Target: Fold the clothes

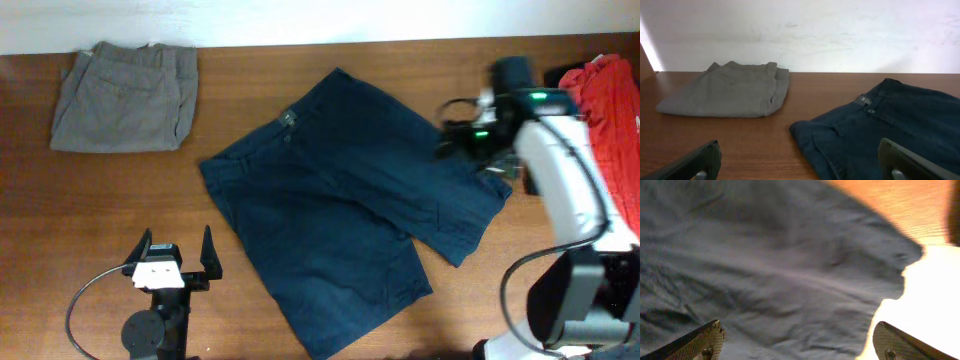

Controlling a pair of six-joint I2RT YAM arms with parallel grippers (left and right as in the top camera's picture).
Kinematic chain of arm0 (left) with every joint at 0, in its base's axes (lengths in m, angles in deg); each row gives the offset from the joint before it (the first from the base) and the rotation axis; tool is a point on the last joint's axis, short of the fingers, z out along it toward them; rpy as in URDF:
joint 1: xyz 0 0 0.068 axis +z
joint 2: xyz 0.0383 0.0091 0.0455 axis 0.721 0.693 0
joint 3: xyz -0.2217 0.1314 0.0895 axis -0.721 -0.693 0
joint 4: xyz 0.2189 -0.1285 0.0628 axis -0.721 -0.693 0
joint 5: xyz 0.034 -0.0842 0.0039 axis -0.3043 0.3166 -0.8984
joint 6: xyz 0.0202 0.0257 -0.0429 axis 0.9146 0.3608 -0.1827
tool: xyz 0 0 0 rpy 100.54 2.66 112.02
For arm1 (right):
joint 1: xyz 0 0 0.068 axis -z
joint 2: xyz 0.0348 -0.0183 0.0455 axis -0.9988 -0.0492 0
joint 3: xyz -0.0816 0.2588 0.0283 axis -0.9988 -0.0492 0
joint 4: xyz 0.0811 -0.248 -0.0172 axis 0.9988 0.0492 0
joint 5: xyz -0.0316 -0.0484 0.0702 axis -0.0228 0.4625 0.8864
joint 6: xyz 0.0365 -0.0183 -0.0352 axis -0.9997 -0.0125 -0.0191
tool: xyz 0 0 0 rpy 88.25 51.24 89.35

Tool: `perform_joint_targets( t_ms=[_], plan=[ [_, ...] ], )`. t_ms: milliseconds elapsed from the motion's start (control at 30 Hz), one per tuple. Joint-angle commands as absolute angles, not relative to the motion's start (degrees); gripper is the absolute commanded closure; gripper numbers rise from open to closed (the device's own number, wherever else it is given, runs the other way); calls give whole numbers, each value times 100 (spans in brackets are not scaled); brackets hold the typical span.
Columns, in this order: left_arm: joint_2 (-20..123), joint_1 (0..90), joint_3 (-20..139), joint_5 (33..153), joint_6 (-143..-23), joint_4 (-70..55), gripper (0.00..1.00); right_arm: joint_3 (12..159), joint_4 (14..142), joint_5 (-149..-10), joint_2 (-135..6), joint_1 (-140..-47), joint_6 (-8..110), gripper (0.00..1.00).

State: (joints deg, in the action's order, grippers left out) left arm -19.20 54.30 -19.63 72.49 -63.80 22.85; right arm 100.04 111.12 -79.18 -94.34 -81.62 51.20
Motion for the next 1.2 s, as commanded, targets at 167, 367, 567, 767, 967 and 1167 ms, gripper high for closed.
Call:
perform_joint_targets(
  t_ms=[167, 367, 567, 767, 967, 1167],
  plan=[
    [-1952, 5415, -1996, 7313, -6353, 2278, 1, 10021, 11149, -6434, -9665, -6923, 6315, 1],
    [-1952, 5415, -1996, 7313, -6356, 2278, 1, 10021, 11060, -6688, -9971, -6468, 6313, 1],
    [-1952, 5415, -1996, 7313, -6356, 2280, 1, 10021, 10861, -6692, -10463, -6429, 6807, 1],
    [-1952, 5415, -1996, 7313, -6356, 2278, 1, 10021, 10586, -7230, -10791, -6418, 6805, 1],
    [-1952, 5415, -1996, 7313, -6356, 2278, 1, 10019, 10594, -7357, -10999, -6418, 7104, 1],
    [-1952, 5415, -1996, 7313, -6356, 2278, 1, 10019, 10610, -7330, -11224, -6429, 7555, 1]
  ],
)
